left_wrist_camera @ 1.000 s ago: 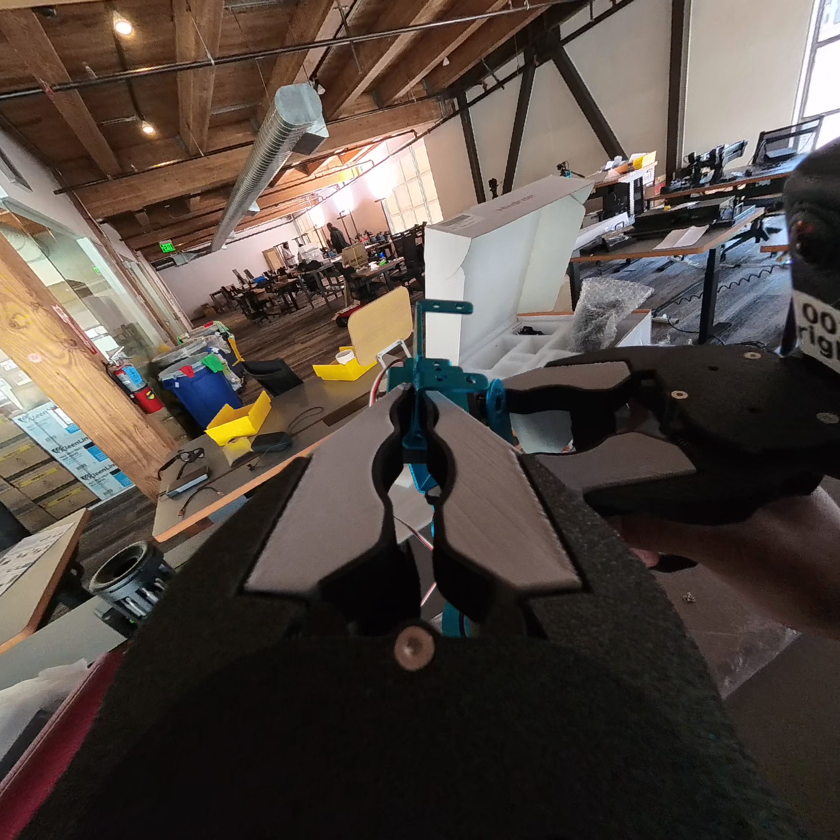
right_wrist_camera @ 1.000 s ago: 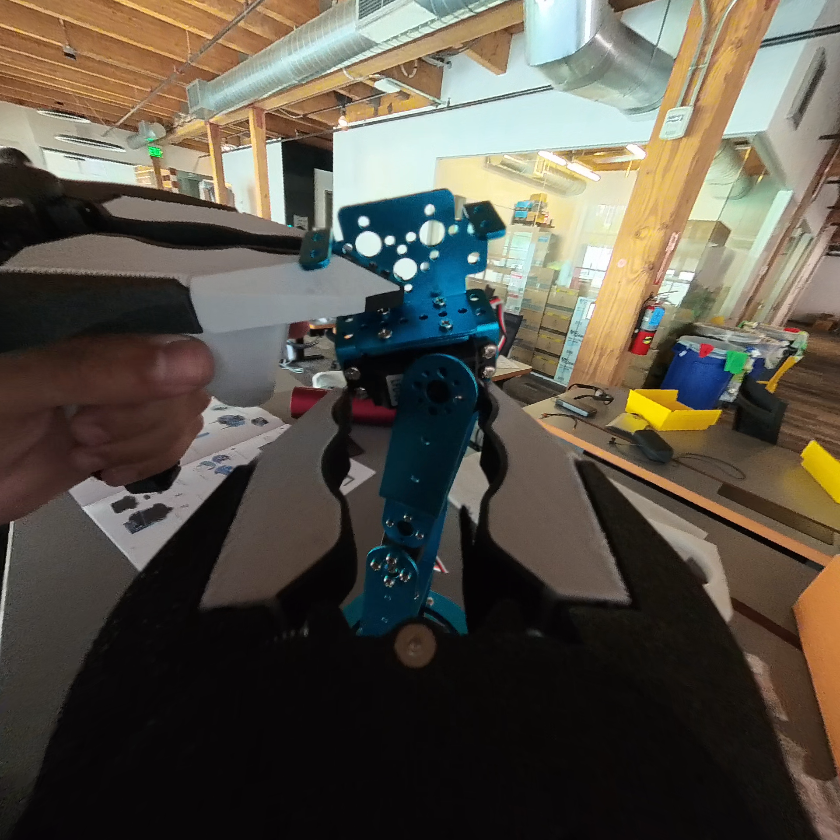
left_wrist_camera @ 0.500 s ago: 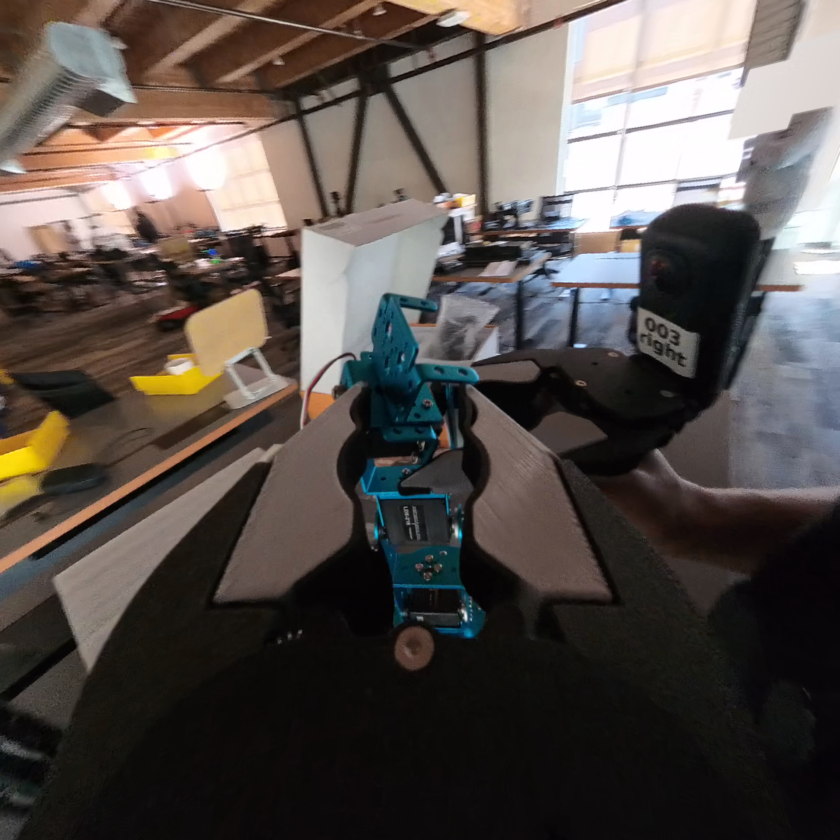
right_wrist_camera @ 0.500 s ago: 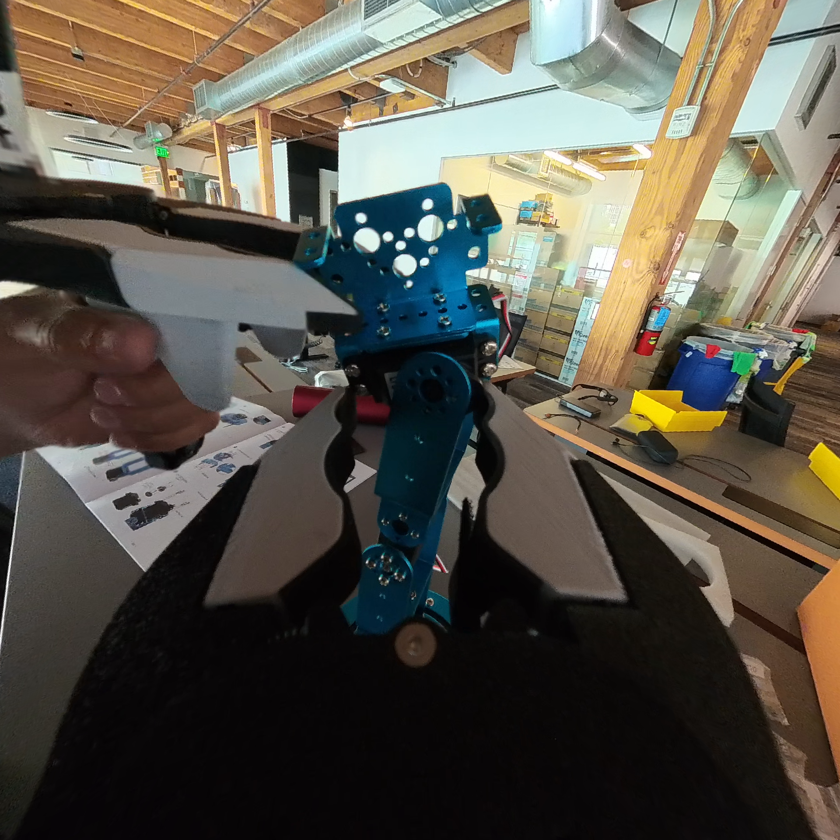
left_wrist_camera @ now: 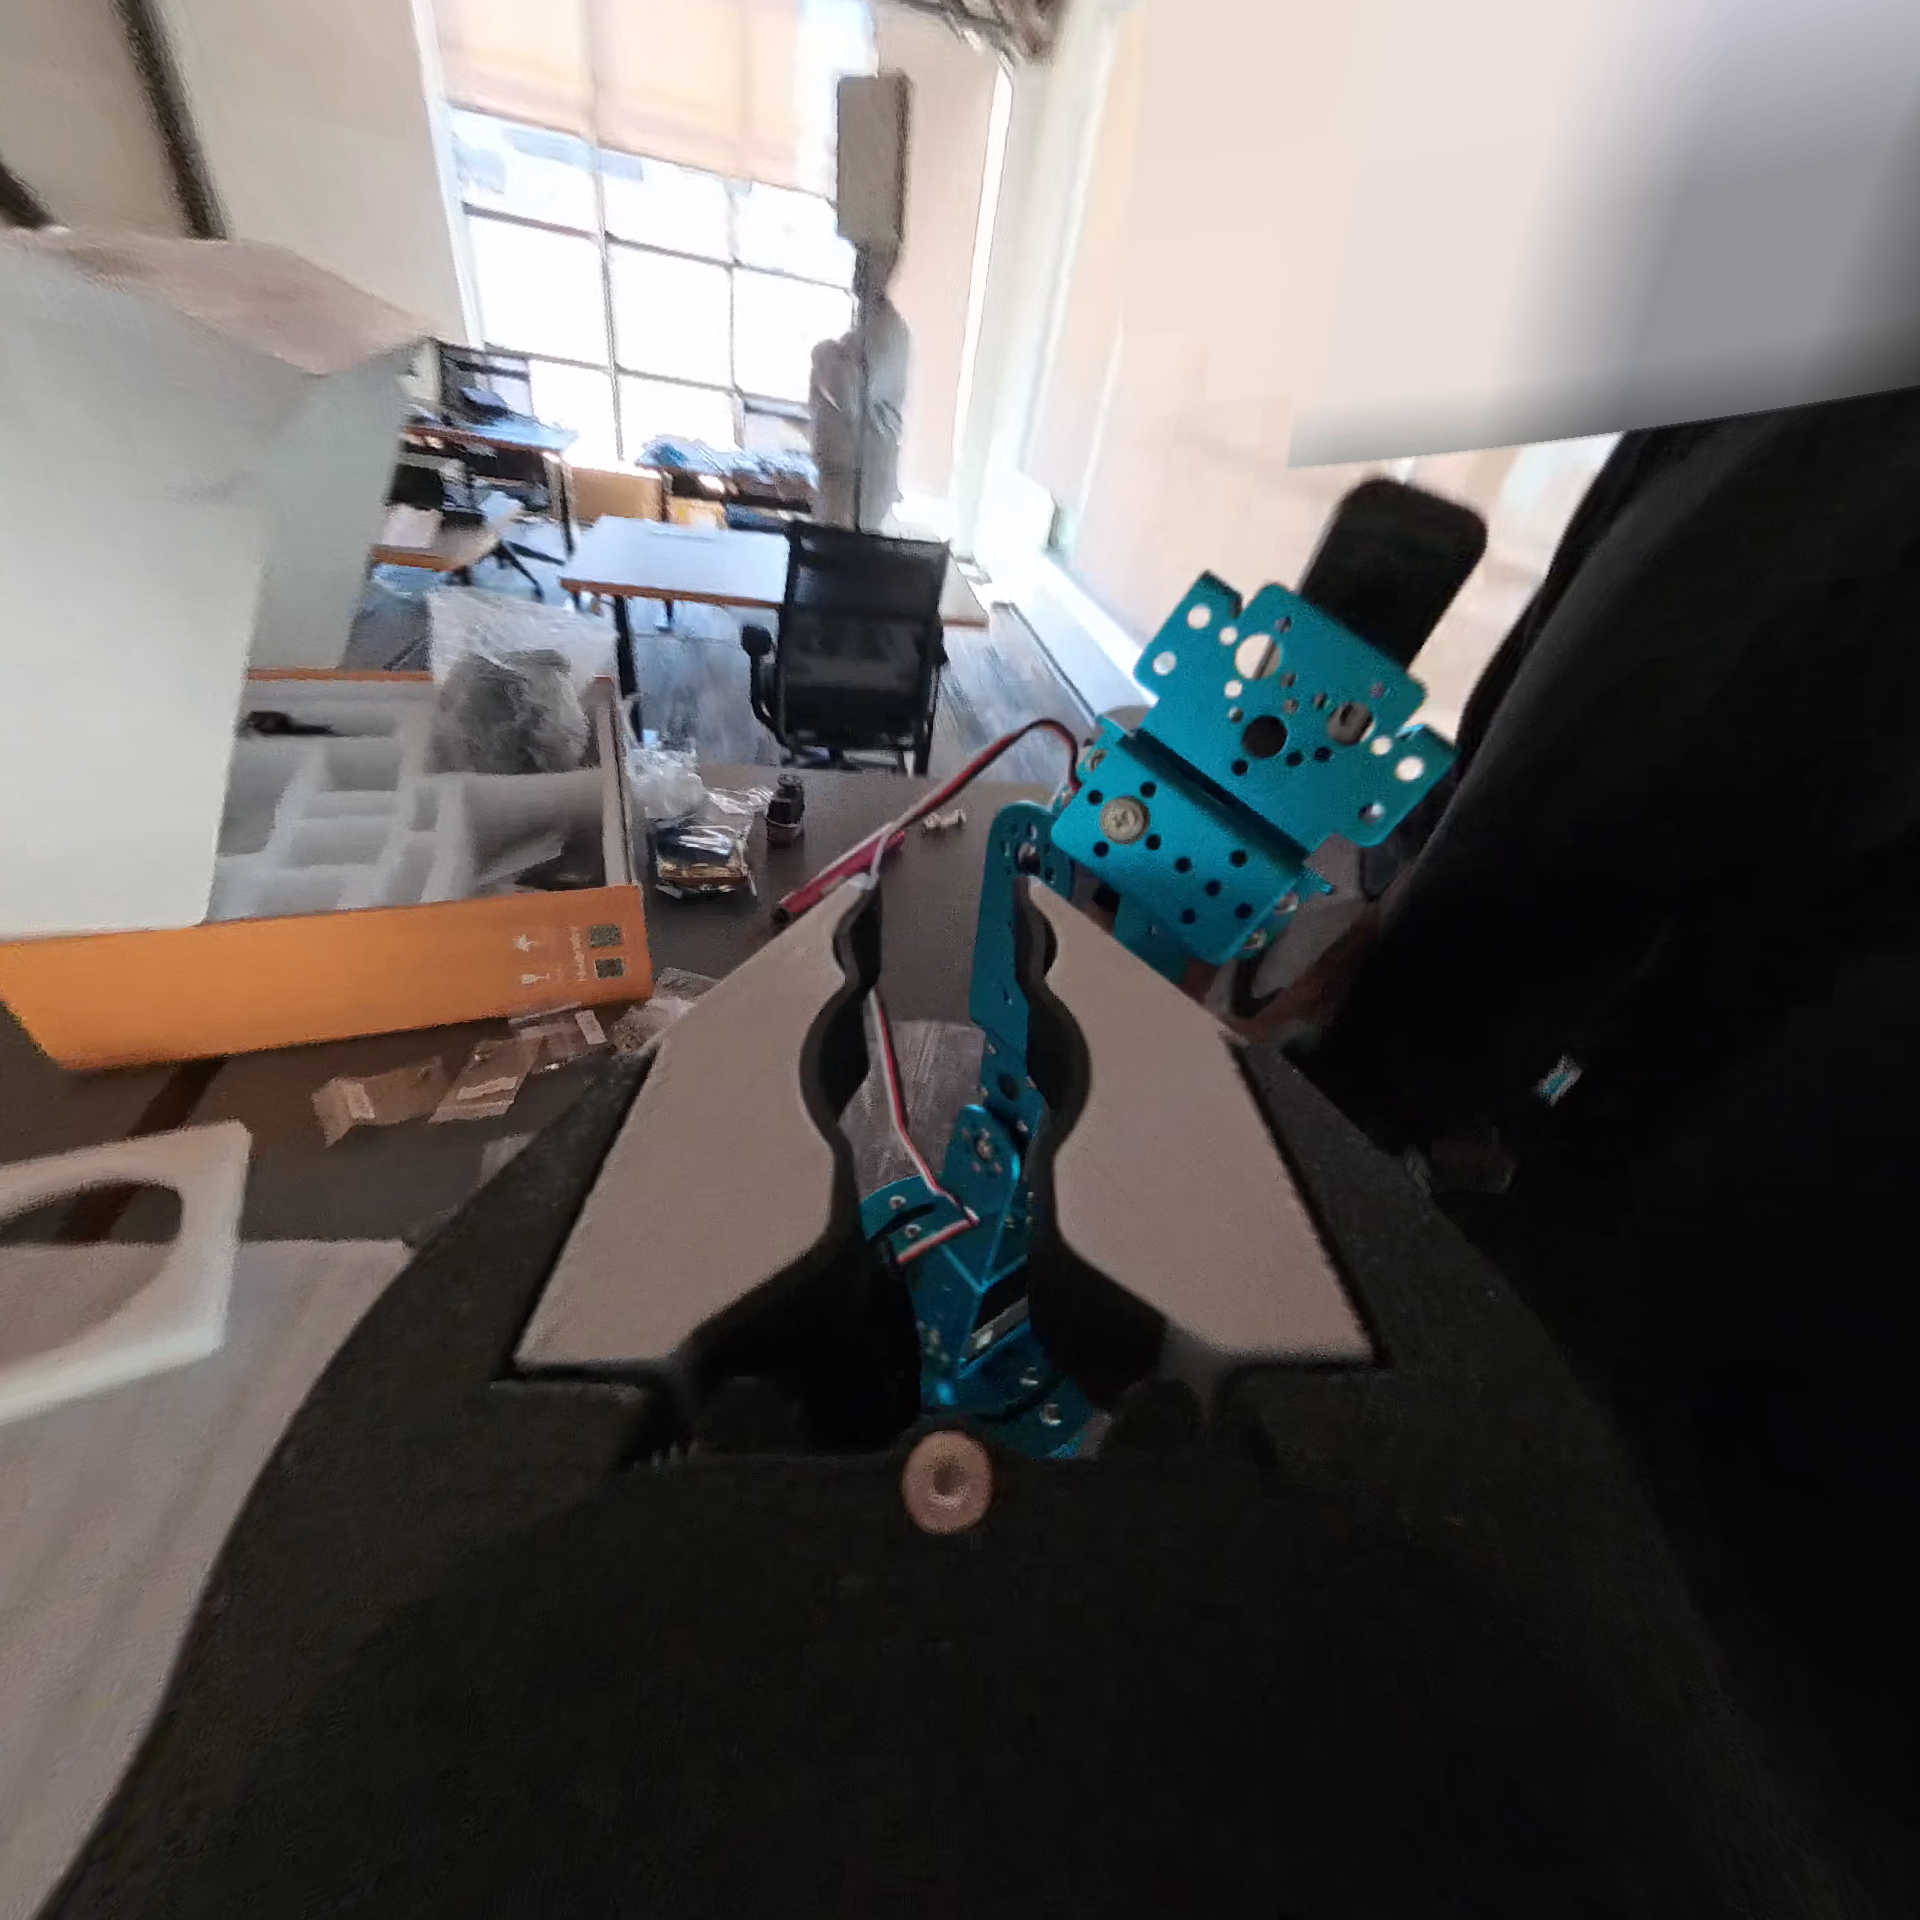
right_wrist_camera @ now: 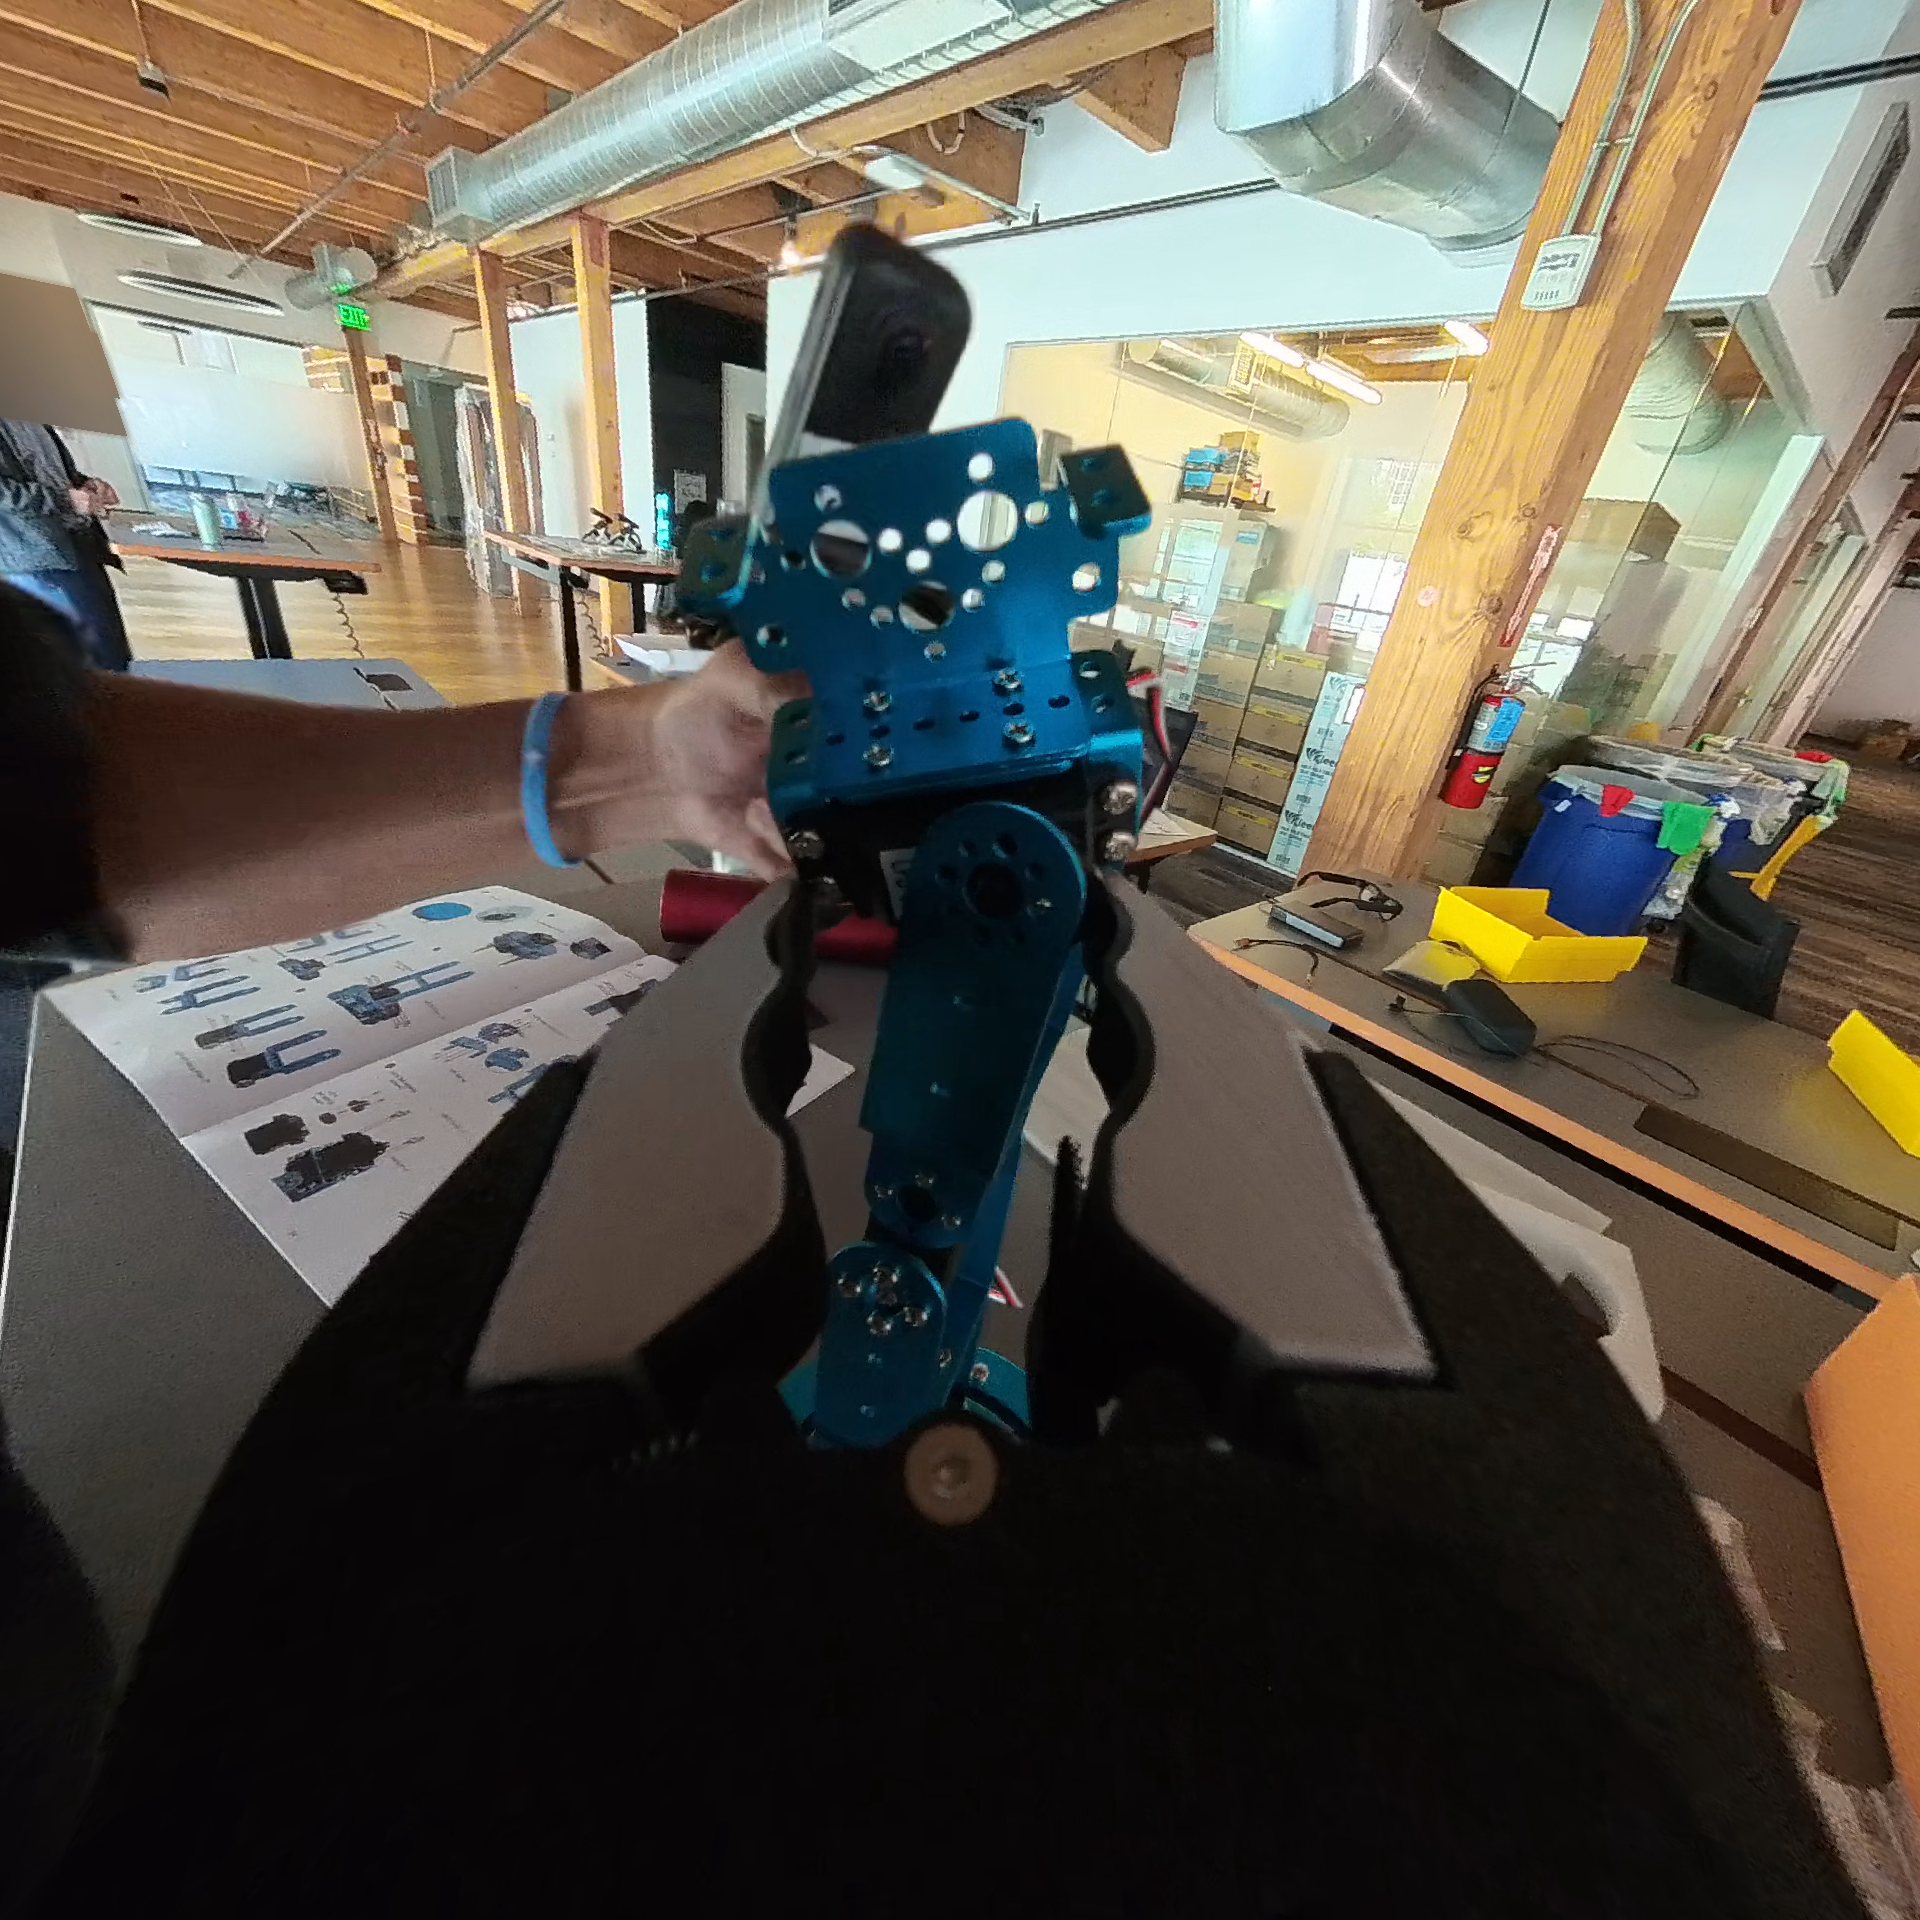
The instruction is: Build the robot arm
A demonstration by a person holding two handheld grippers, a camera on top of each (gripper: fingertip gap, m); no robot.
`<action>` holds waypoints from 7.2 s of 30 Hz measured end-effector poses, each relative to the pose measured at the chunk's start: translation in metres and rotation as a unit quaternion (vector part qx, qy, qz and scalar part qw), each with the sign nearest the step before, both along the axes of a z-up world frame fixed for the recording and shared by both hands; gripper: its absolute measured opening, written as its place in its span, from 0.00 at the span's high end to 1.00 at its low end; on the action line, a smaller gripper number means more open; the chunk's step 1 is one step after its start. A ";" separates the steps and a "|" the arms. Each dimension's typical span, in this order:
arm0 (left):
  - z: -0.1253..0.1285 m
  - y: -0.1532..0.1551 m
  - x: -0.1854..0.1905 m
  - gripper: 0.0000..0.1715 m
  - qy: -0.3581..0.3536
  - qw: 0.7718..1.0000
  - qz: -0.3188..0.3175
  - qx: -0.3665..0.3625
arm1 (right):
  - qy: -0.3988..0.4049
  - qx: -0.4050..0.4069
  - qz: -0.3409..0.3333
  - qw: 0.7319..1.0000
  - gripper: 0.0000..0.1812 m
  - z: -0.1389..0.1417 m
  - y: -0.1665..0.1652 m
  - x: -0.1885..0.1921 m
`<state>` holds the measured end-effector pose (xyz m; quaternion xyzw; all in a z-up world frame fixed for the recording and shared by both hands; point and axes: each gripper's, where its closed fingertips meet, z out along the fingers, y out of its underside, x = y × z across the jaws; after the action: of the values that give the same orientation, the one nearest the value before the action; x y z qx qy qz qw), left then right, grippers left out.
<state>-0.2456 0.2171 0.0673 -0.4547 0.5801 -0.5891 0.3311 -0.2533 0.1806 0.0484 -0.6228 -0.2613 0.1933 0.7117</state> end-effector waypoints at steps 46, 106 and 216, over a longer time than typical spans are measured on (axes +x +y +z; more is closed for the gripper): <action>-0.010 -0.048 0.001 0.71 -0.011 0.919 0.373 0.123 | -0.002 -0.033 -0.028 0.999 0.72 -0.005 -0.004 -0.004; -0.015 -0.063 -0.004 0.73 0.143 0.972 0.172 0.070 | -0.096 -0.162 0.491 0.850 0.99 -0.012 0.007 -0.008; 0.002 -0.061 0.016 0.73 0.003 0.960 0.270 -0.077 | -0.028 -0.079 0.454 0.887 0.99 -0.007 -0.052 0.014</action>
<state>-0.2294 0.1558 0.0688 -0.6202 0.3895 -0.5197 0.4400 -0.2397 0.1283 0.0414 -0.4955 -0.5188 0.4978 0.4873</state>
